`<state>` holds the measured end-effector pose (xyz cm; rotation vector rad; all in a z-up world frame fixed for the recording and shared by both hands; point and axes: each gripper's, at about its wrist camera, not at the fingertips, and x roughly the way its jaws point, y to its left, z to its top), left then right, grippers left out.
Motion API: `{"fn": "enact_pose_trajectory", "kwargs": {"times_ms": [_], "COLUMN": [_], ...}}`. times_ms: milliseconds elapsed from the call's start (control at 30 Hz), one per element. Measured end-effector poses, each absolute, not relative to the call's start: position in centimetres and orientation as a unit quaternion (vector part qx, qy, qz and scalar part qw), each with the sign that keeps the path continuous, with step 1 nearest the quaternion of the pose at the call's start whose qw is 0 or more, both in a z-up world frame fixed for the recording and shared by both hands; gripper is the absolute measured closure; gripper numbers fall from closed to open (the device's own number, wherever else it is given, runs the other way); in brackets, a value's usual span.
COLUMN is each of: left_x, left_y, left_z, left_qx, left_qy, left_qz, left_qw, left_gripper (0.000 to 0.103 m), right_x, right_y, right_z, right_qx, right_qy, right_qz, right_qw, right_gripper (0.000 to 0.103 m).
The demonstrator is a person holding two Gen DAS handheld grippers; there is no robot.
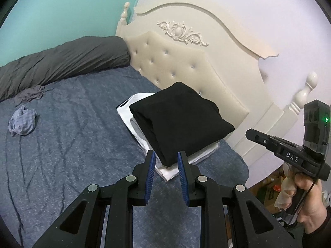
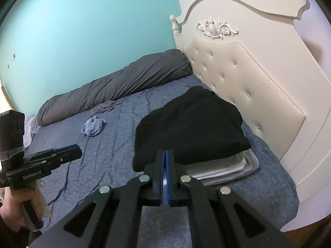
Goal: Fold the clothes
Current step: 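Open the left tool and lift both tools away from the stack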
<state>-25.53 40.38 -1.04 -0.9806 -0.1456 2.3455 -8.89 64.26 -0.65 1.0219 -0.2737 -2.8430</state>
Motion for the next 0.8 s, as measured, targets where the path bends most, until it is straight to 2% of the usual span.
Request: {"fn": "enact_pose_trajectory", "kwargs": {"times_ms": [467, 600, 800], "left_x": [-21.3, -19.9, -18.1], "left_y": [38.7, 38.5, 37.7], "left_z": [0.4, 0.7, 1.1], "left_qx": [-0.359, -0.354, -0.345], "left_qy": [-0.053, -0.049, -0.041], "left_qz": [0.884, 0.886, 0.89], "left_qw": [0.295, 0.295, 0.294], "left_gripper": [0.078, 0.071, 0.07], "right_x": [-4.4, -2.8, -0.6], "right_y": [60.6, 59.7, 58.7], "right_z": [0.6, 0.6, 0.4], "right_qx": [0.318, 0.314, 0.312], "right_qy": [-0.098, -0.101, -0.104], "right_qz": [-0.941, -0.942, -0.943], "right_qw": [0.057, 0.054, 0.044], "right_gripper": [0.1, 0.1, 0.1]}}
